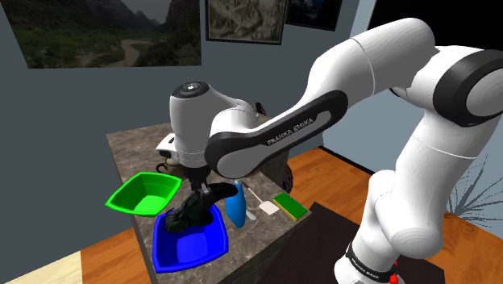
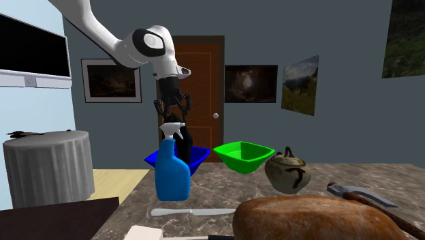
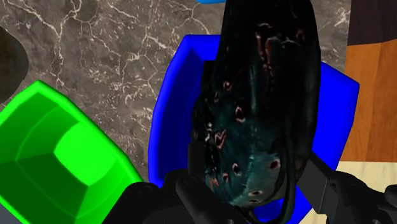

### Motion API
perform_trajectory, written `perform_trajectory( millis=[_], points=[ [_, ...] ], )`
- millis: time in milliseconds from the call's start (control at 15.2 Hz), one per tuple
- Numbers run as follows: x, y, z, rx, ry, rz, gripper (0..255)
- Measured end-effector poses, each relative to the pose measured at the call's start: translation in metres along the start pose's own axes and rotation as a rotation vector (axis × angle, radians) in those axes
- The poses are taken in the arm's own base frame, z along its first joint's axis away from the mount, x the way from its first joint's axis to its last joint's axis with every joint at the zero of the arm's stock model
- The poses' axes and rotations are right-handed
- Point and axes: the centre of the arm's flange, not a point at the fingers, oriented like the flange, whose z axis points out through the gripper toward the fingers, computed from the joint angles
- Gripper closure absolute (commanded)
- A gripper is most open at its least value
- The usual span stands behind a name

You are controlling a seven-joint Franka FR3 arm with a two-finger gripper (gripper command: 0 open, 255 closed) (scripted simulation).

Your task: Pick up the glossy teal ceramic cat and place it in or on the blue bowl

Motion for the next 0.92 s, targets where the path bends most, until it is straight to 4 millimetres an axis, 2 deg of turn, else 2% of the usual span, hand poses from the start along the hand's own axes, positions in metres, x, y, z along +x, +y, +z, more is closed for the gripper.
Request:
perform_trajectory(
  millis=[66, 462, 528, 726, 924],
  points=[
    [0.000, 0.000, 0.000, 0.000, 0.000, 0.000, 0],
    [-0.001, 0.000, 0.004, 0.004, -0.006, 0.001, 0],
    [-0.002, 0.001, -0.003, 0.004, -0.006, 0.001, 0],
    [-0.001, 0.001, -0.038, 0.004, -0.005, 0.001, 0],
    [-0.001, 0.000, -0.046, 0.004, -0.005, 0.001, 0]
  ],
)
